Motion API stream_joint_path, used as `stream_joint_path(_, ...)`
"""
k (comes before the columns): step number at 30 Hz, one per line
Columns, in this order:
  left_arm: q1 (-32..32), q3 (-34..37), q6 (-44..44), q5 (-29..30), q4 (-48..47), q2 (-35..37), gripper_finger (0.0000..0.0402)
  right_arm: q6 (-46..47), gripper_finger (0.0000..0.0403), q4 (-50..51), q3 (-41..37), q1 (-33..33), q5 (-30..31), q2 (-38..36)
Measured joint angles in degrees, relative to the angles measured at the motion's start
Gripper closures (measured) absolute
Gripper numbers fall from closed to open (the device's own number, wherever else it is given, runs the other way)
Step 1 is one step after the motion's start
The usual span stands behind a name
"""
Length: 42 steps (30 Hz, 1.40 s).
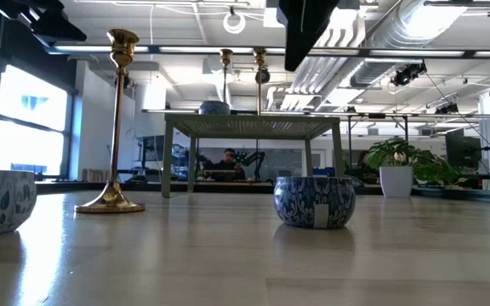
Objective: Pick & Place candle stick holders
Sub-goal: Put the right blue scented candle on the shelf
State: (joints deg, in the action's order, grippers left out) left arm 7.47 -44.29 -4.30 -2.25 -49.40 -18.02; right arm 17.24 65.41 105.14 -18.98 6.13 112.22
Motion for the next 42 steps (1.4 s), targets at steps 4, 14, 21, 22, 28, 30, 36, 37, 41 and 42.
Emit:
stream_joint_path(4,0.0,0.0,0.0,-2.3,-0.1,0.0,0.0073,2.4,0.0010,0.3,0.0,-0.8,2.5,1.5)
stream_joint_path(14,0.0,0.0,-0.5,-7.7,-0.3,0.0,0.0073,10.1,0.0012,-2.0,0.0,-1.5,3.3,5.6)
stream_joint_path(21,0.0,0.0,-0.3,-7.8,-0.8,0.0,0.0073,19.6,0.0009,-1.9,0.0,-2.0,2.7,7.2)
stream_joint_path(22,0.0,0.0,-0.3,-7.8,-1.1,0.0,0.0073,22.2,0.0010,-2.0,0.0,-2.0,2.5,7.2)
stream_joint_path(28,0.0,0.0,-0.3,-7.7,-2.3,0.0,0.0073,40.2,0.0012,-1.9,0.0,-2.0,2.5,7.2)
stream_joint_path(30,0.0,0.0,-0.3,-7.7,-2.3,0.0,0.0073,46.5,0.0011,-2.0,-0.5,-2.0,2.5,7.2)
stream_joint_path(36,0.0,0.0,-0.3,-7.7,-2.2,0.0,0.0073,60.8,0.0010,1.6,-5.1,-2.4,1.2,7.2)
stream_joint_path(37,0.0,0.0,-0.3,-7.7,-2.2,0.0,0.0073,62.4,0.0010,1.7,-6.4,-2.5,-0.1,7.2)
stream_joint_path(41,0.0,0.0,-0.3,-7.6,-2.2,0.0,0.0073,64.4,0.0012,-0.8,-9.5,-2.5,-5.1,7.3)
stream_joint_path(42,0.0,0.0,-0.3,-7.6,-2.2,0.0,0.0073,64.4,0.0012,-2.5,-9.9,-2.5,-5.0,7.3)
